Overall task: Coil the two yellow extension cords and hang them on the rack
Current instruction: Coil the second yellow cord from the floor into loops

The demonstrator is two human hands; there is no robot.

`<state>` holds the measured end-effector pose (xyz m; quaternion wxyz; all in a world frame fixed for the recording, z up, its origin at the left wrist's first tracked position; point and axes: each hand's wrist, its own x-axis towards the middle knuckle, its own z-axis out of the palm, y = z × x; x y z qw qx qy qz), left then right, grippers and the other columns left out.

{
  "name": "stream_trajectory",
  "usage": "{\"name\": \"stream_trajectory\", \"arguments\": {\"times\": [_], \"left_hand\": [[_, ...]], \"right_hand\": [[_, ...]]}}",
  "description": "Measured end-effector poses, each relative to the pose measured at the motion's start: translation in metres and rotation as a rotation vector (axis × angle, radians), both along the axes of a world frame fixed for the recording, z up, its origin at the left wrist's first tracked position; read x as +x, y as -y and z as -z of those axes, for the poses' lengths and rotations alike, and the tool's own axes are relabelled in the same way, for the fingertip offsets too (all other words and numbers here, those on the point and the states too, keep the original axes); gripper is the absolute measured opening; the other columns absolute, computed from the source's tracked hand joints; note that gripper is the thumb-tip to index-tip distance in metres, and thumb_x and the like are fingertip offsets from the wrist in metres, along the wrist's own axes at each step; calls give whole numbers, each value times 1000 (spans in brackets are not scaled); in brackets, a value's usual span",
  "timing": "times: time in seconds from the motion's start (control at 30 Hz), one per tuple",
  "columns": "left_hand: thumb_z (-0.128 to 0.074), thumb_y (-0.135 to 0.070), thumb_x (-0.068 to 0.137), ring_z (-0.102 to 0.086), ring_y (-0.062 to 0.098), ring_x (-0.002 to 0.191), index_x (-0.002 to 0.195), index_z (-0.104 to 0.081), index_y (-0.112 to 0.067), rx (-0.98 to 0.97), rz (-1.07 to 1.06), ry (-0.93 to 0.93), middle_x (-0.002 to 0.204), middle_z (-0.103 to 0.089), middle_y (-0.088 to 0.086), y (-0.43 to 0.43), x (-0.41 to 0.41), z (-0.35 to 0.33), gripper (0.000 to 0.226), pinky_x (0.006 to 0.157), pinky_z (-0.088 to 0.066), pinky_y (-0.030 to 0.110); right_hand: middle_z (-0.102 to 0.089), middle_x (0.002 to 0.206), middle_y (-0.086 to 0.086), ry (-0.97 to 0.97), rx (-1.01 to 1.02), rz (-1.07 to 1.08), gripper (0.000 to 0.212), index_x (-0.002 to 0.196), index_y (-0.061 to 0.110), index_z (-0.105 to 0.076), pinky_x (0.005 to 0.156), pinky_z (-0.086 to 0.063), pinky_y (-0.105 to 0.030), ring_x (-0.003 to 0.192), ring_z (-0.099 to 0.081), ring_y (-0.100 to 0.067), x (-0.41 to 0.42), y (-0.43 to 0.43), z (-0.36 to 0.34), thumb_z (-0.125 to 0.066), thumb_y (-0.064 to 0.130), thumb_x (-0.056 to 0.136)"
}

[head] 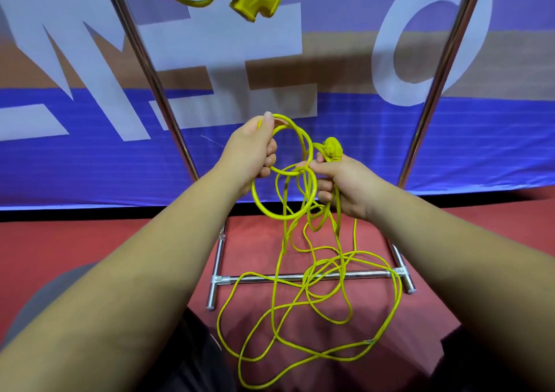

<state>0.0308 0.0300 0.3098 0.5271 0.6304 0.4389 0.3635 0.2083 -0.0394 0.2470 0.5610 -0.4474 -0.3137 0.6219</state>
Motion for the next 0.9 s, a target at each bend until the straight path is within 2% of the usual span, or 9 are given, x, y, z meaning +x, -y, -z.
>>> {"name": "stream_trajectory", "arguments": {"times": [0.1,0.23,0.37,0.47,0.57,0.63,0.73,0.8,0.9], "left_hand": [[-38,-53,107,-42,13,56,104,-66,-28,66,2,-50,68,-43,-2,1,1,2,37,47,-34,25],[-50,-58,100,-47,17,64,106,-71,-17,9,20,-20,76,-50,1,1,5,-3,47,51,-41,30],[-61,-24,99,-52,16,73,104,-80,-23,30,65,-96,91,-67,3,-1,1,-3,19,59,-53,32],[-54,5,88,-57,15,74,108,-73,-32,195,63,-257,97,-70,1,-7,-7,1,46,59,-53,32],[-43,10,78,-56,18,72,105,-55,-33,495,83,-608,88,-65,-2,-20,-24,4,52,58,-51,33],[-48,4,80,-58,26,78,104,-45,-33,607,84,-916,86,-64,0,-32,-40,10,44,68,-54,42],[-56,-4,87,-58,31,96,107,-52,-32,419,155,-1490,99,-63,0,-48,-61,27,35,88,-48,49],[-58,-10,85,-64,33,100,106,-67,-25,207,379,-1803,100,-66,3,-51,-68,45,28,95,-53,51],[-52,-14,84,-68,34,94,95,-71,-13,133,618,-1899,106,-71,12,-42,-61,67,22,94,-59,46]], "right_hand": [[-71,87,-3,-29,23,-17,10,107,16,-49,38,-29,-21,48,-30,-9,3,-1,-5,-59,12,107],[-68,71,0,18,23,60,20,119,16,-47,36,-27,-20,44,-28,-8,7,-5,-5,-63,15,106],[-73,86,-10,80,-19,198,20,97,18,-50,36,-27,-20,41,-27,-8,7,-1,-5,-69,12,101],[-80,96,-9,140,-16,237,14,102,18,-59,38,-28,-20,42,-27,-8,6,1,-4,-72,20,100],[-82,105,-6,194,-43,304,17,113,16,-67,40,-28,-20,45,-24,-8,14,0,-2,-68,30,103],[-81,95,-3,209,-61,367,17,111,17,-71,40,-26,-20,46,-24,-9,25,0,-2,-67,32,104],[-64,72,0,210,-41,380,17,105,21,-75,40,-21,-20,46,-23,-9,39,2,-5,-67,36,103],[-51,63,0,230,-10,351,19,107,23,-75,41,-18,-21,46,-23,-10,43,3,-9,-67,40,103],[-42,60,-1,261,23,284,25,112,22,-76,43,-16,-23,45,-23,-11,41,6,-16,-65,43,103]]}}
